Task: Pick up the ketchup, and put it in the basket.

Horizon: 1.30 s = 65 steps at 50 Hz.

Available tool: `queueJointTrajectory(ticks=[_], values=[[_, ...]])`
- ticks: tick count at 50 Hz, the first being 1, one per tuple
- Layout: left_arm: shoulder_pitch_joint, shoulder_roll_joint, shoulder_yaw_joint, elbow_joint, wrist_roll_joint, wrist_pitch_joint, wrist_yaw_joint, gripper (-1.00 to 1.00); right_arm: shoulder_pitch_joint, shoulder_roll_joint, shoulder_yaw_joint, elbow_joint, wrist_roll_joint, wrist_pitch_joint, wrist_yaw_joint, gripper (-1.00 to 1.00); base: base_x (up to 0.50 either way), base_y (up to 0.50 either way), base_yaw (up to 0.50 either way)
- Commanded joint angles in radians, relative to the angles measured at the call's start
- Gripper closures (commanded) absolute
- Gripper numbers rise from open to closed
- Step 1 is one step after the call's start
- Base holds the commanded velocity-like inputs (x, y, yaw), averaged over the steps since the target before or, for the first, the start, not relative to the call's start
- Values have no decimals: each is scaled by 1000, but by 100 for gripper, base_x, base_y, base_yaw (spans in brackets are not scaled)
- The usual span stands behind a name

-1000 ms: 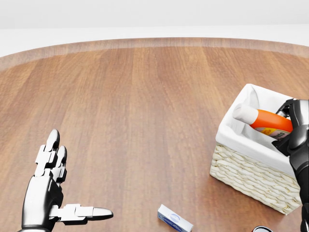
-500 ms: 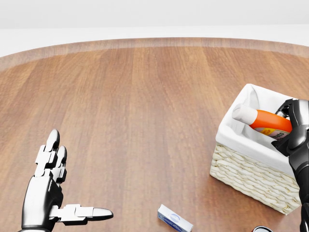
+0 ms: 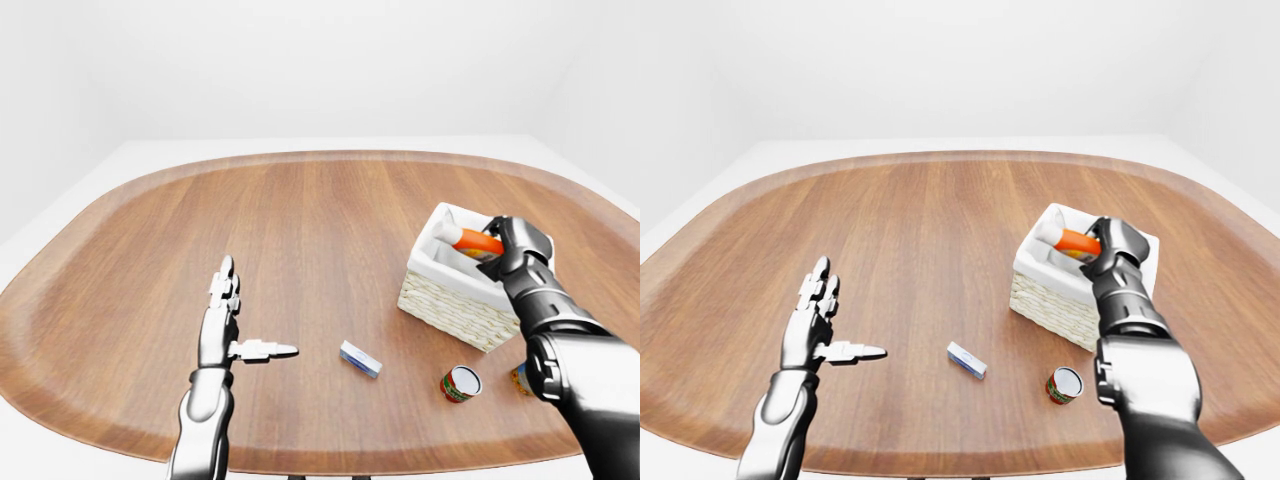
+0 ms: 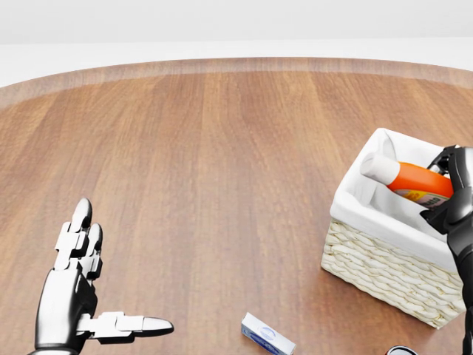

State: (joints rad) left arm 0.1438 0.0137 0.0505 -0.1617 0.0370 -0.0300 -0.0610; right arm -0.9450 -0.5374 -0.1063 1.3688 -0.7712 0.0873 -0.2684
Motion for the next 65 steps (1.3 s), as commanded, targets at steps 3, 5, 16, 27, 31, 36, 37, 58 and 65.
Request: queueJointTrajectory(ticks=[3,5,16,27,31,36,37,58,65], values=[[-12,2,2,35,4,-24,6,-100,-11,-16,-32,-3,11,0,-35,100,0,0,0],[-10,3,1,34,6,-25,6,-100,-10,-16,-34,-2,13,0,-37,100,0,0,0],[-3,2,-5,33,13,-32,5,-100,-10,-17,-42,2,10,0,-43,100,0,0,0],[6,1,-9,26,16,-36,2,-100,-8,-8,-47,5,5,0,-55,100,0,0,0],[5,1,-8,28,15,-38,1,-100,-10,-6,-45,5,-4,0,-57,100,0,0,0],[12,1,-9,18,16,-36,-1,-100,-15,-7,-49,5,-5,0,-55,100,0,0,0],[12,0,-9,18,15,-36,-1,-100,-15,-7,-49,5,-6,0,-56,100,0,0,0],[18,0,-12,8,17,-34,-5,-100,-14,-7,-56,5,-7,0,-70,-100,0,0,0],[16,0,-9,13,17,-37,-7,-100,-17,-5,-52,5,-9,0,-78,-100,0,0,0]])
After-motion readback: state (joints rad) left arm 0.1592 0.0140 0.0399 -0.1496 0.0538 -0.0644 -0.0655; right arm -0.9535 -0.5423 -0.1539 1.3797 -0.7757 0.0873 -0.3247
